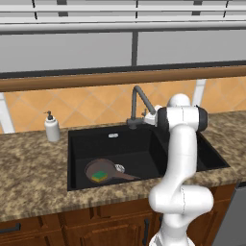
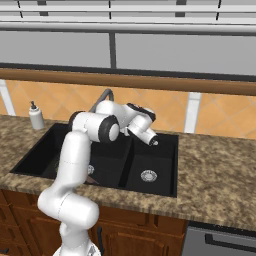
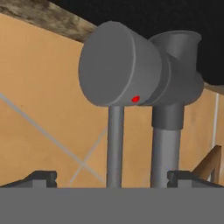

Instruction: Pick the pan and sponge and place them into the sink. Then turn on the water.

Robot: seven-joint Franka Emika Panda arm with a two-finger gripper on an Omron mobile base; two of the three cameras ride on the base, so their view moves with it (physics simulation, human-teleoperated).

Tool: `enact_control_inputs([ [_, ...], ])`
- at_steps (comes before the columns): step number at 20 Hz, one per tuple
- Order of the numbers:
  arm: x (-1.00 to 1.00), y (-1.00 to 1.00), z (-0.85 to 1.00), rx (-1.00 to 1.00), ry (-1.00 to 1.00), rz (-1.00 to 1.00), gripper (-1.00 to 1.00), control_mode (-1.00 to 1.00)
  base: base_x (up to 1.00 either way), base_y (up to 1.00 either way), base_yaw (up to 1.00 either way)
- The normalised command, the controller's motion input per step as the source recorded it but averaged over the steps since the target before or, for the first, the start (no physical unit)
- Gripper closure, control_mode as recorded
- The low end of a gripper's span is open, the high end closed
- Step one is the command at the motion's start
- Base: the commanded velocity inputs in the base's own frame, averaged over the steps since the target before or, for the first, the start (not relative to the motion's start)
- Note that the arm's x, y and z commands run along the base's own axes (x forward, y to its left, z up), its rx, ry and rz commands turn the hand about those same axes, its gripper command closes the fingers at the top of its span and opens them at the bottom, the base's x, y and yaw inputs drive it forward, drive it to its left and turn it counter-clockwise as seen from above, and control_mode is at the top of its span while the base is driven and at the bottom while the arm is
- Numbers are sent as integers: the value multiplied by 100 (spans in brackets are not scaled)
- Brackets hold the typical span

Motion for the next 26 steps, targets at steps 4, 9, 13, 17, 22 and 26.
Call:
enact_control_inputs([
  [4, 16, 7, 0, -4, 1, -5, -100, -100, 0, 0, 0],
  [9, 11, 2, 0, -2, 1, -4, 100, -100, 0, 0, 0],
  [13, 0, 0, 0, 0, 2, -4, 100, -100, 0, 0, 0],
  [17, 6, -11, 0, 0, 7, -6, 100, -100, 0, 0, 0],
  [22, 14, -39, 0, 0, 6, -8, 100, -100, 0, 0, 0],
  [26, 27, -59, 0, 0, 9, -10, 100, -100, 0, 0, 0],
])
